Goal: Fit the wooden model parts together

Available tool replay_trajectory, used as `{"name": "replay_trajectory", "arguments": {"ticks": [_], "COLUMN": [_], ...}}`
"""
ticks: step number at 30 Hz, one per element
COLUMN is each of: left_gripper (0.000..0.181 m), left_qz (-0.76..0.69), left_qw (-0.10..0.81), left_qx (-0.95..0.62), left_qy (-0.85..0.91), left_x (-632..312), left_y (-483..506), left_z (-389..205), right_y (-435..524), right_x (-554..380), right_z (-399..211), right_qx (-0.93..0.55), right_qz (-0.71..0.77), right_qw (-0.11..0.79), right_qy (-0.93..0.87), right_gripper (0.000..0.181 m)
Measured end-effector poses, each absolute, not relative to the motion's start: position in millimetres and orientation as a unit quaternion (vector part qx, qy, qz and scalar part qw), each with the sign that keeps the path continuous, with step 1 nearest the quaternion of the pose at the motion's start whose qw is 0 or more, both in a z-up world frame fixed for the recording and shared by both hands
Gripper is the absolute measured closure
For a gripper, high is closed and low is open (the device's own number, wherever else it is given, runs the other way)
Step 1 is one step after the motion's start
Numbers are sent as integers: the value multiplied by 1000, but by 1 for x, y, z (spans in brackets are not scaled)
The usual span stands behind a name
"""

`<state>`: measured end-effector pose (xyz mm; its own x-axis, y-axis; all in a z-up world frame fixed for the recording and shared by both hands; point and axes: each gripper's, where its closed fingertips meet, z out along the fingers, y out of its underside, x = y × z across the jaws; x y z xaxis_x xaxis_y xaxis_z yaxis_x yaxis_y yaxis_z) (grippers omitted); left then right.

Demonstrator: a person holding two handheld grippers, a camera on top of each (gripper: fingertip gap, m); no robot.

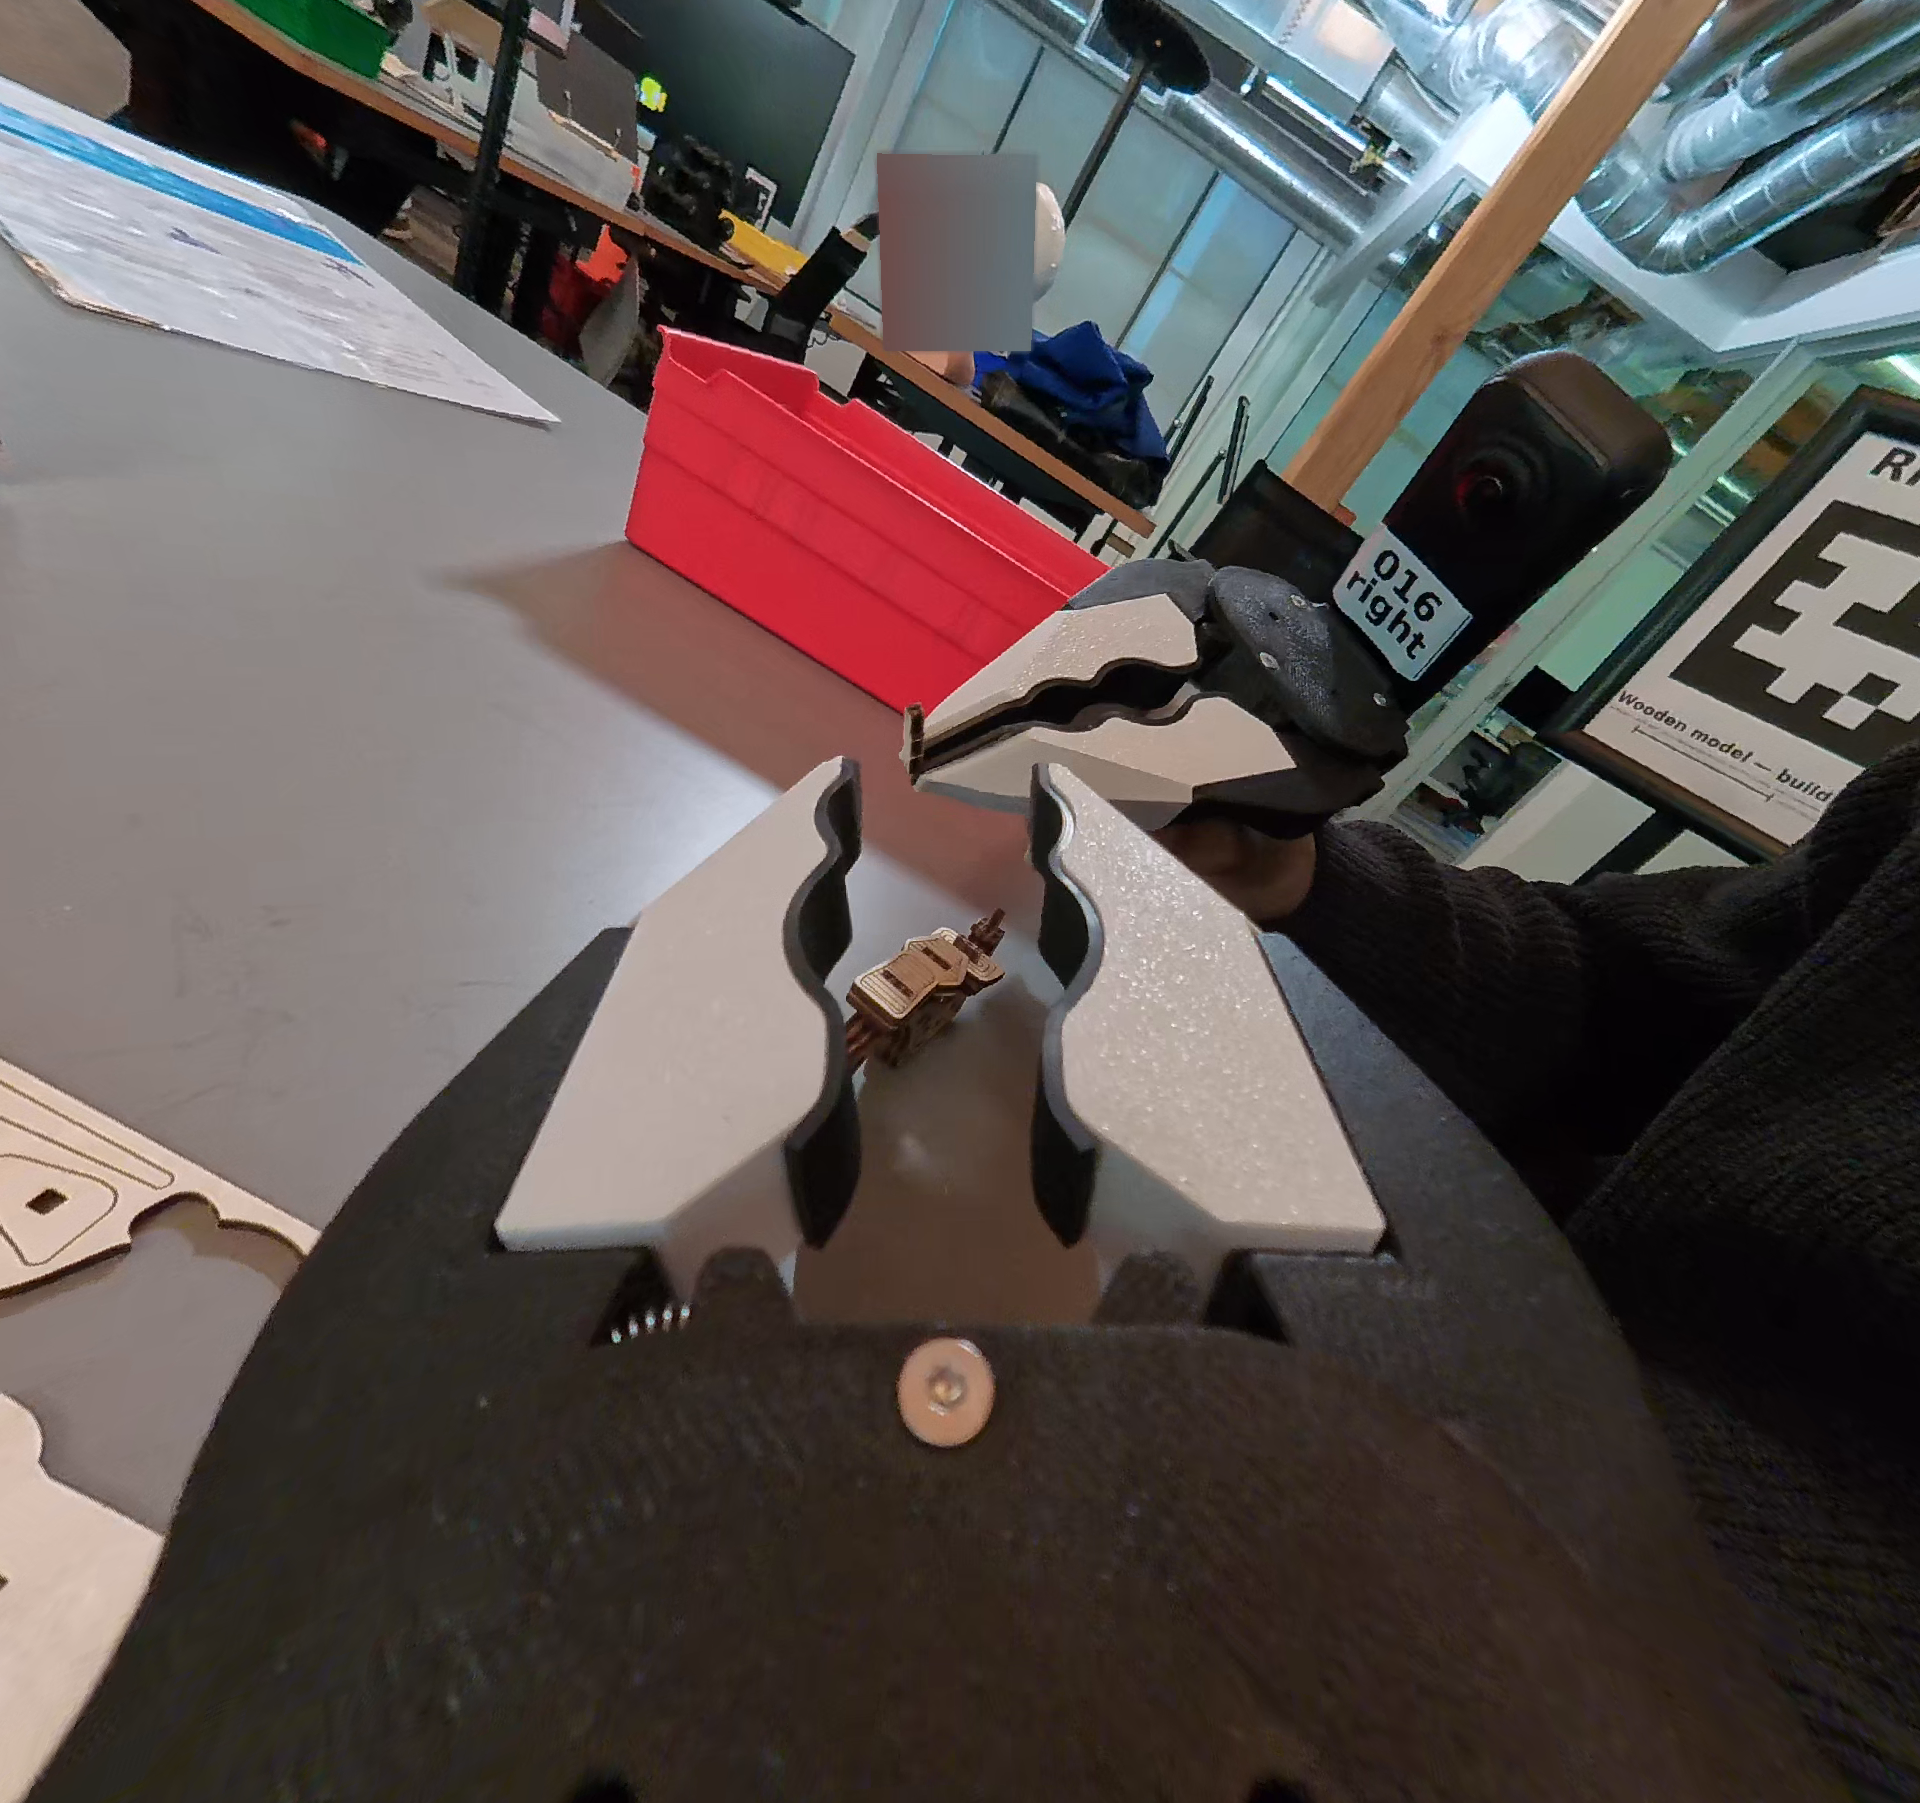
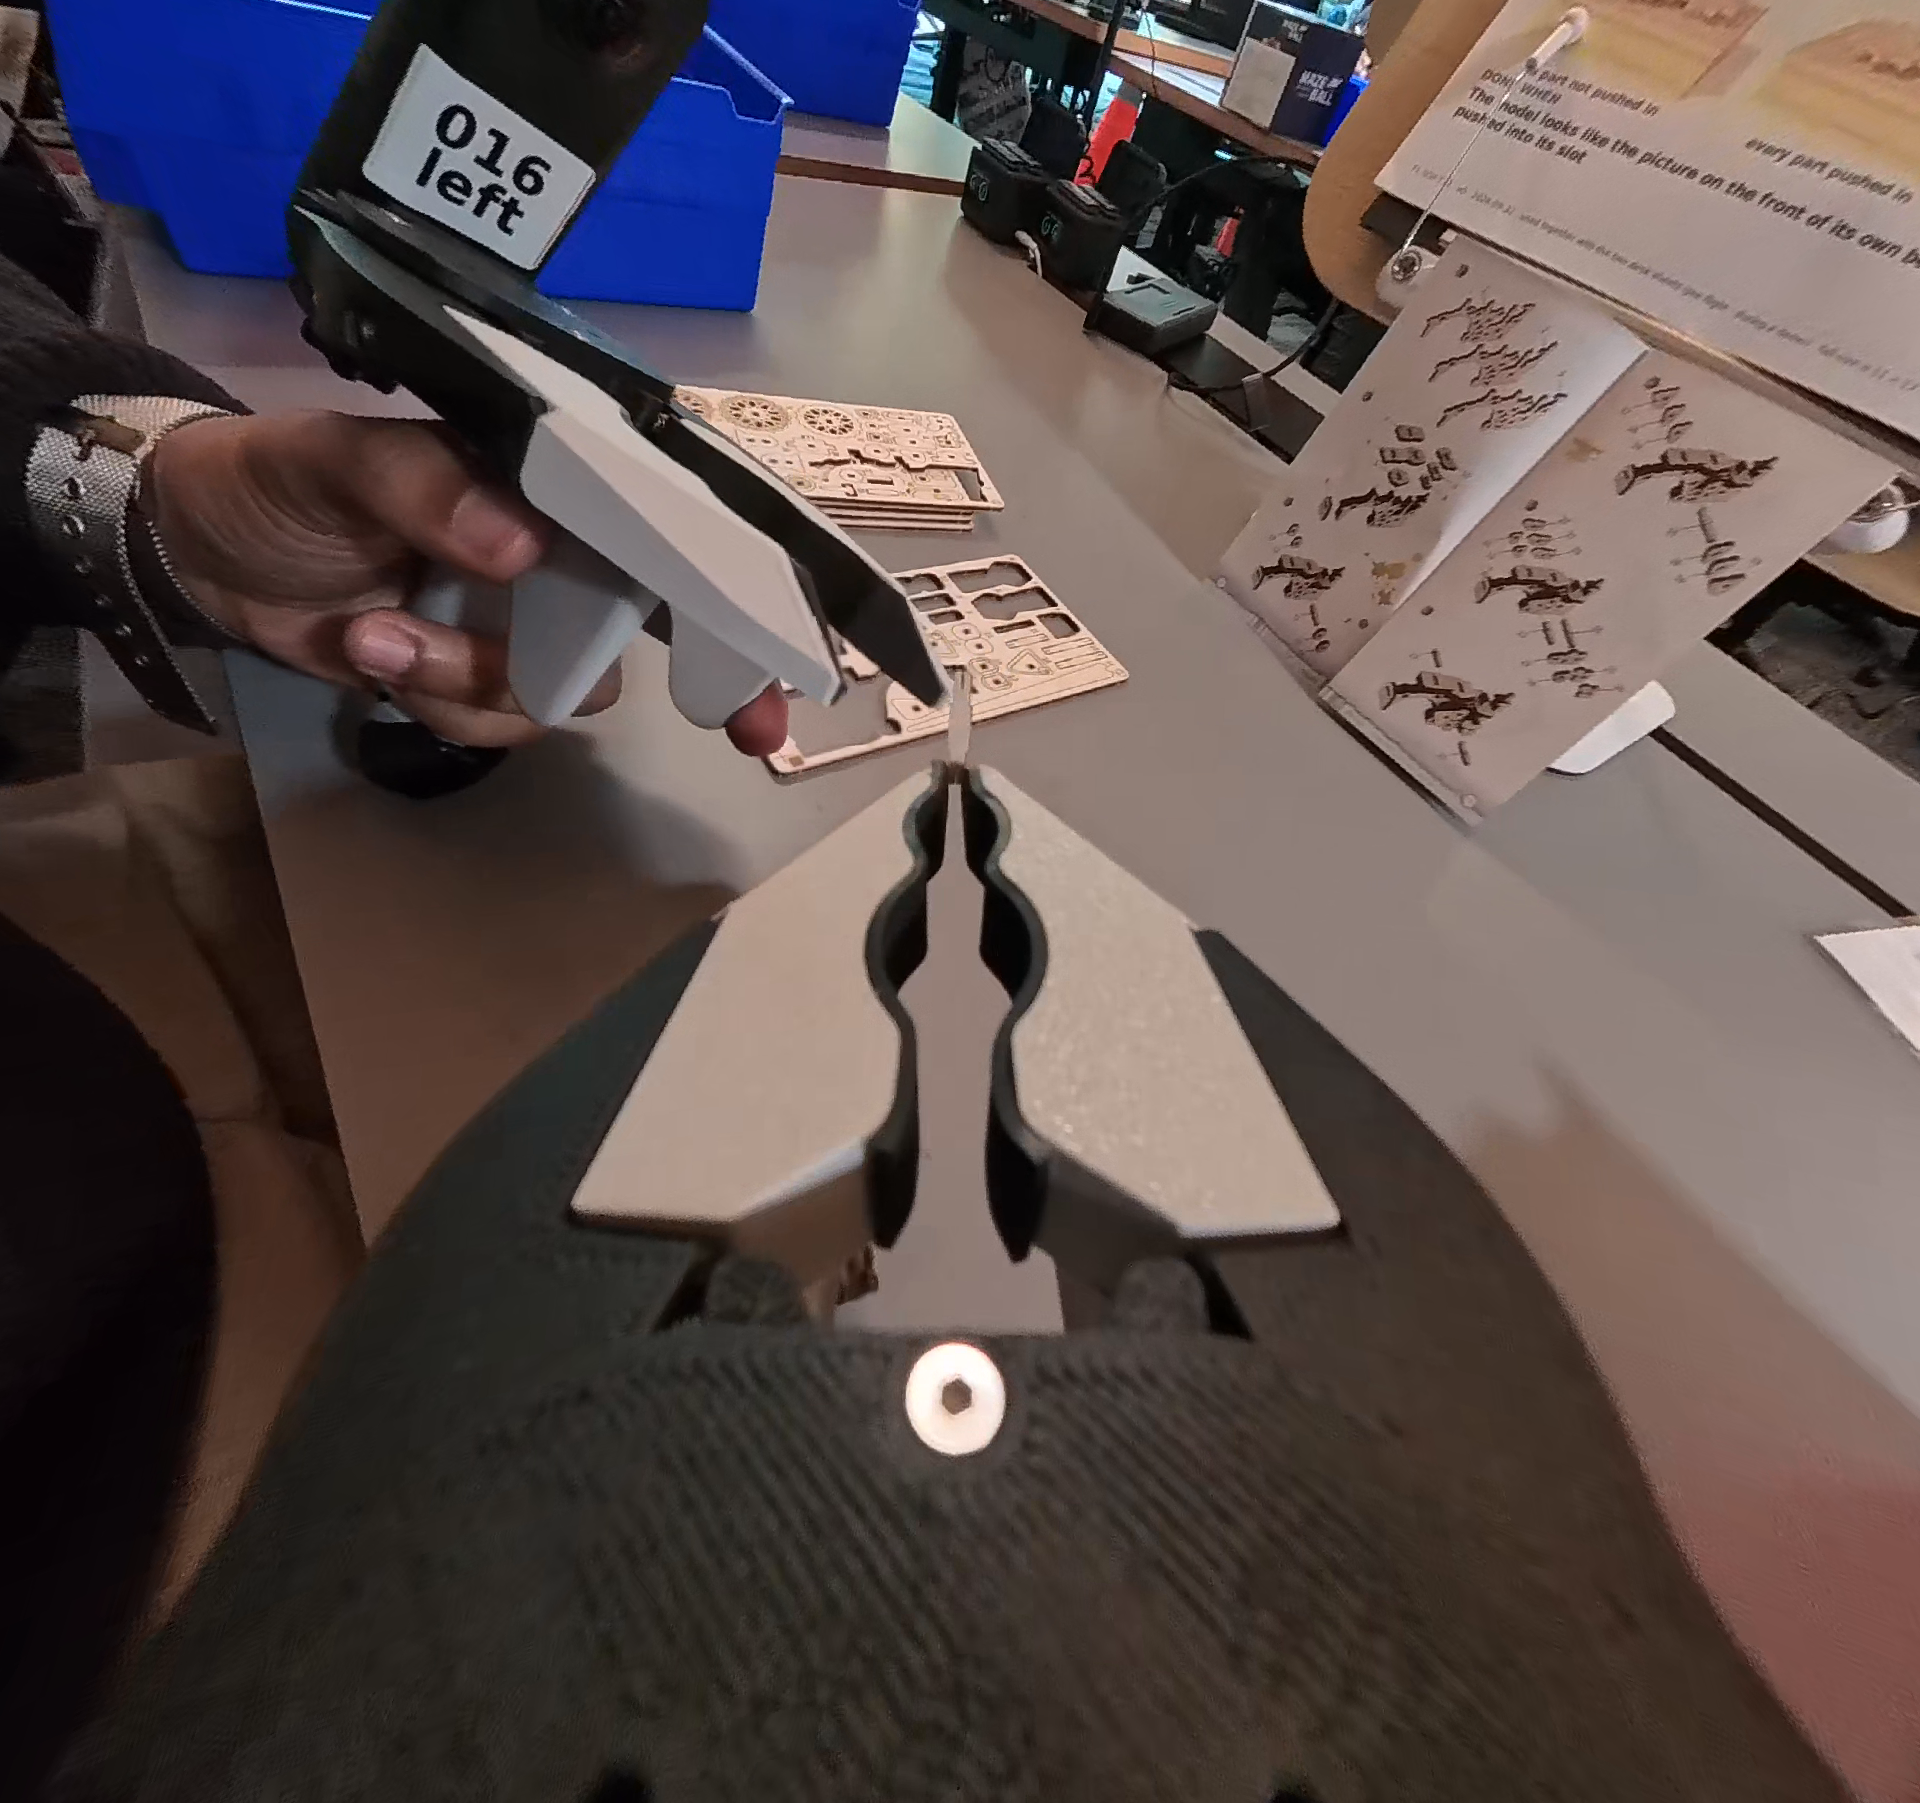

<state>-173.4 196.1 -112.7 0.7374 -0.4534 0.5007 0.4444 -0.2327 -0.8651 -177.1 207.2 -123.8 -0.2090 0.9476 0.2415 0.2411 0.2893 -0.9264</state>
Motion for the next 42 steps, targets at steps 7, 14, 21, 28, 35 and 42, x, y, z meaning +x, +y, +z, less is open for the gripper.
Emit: {"name": "replay_trajectory", "arguments": {"ticks": [7,14,21,28,35,42], "left_gripper": [150,150,180,181,181,181], "left_qz": [-365,-362,-389,-432,-524,-607], "left_qw": [617,616,597,586,565,533], "left_qx": [-697,-700,-700,-680,-619,-559], "left_qy": [3,-17,-44,-86,-156,-188], "left_x": [-172,-178,-183,-186,-192,-189], "left_y": [193,193,194,196,195,193], "left_z": [-113,-116,-120,-117,-111,-103], "right_y": [204,197,191,193,194,188], "right_x": [-182,-184,-184,-185,-186,-181], "right_z": [-127,-128,-132,-126,-117,-102], "right_qx": [-444,-422,-388,-365,-353,-340], "right_qz": [401,397,352,336,334,378], "right_qw": [433,433,458,503,536,543], "right_qy": [-675,-690,-718,-708,-690,-668], "right_gripper": [180,180,180,179,167,173]}}
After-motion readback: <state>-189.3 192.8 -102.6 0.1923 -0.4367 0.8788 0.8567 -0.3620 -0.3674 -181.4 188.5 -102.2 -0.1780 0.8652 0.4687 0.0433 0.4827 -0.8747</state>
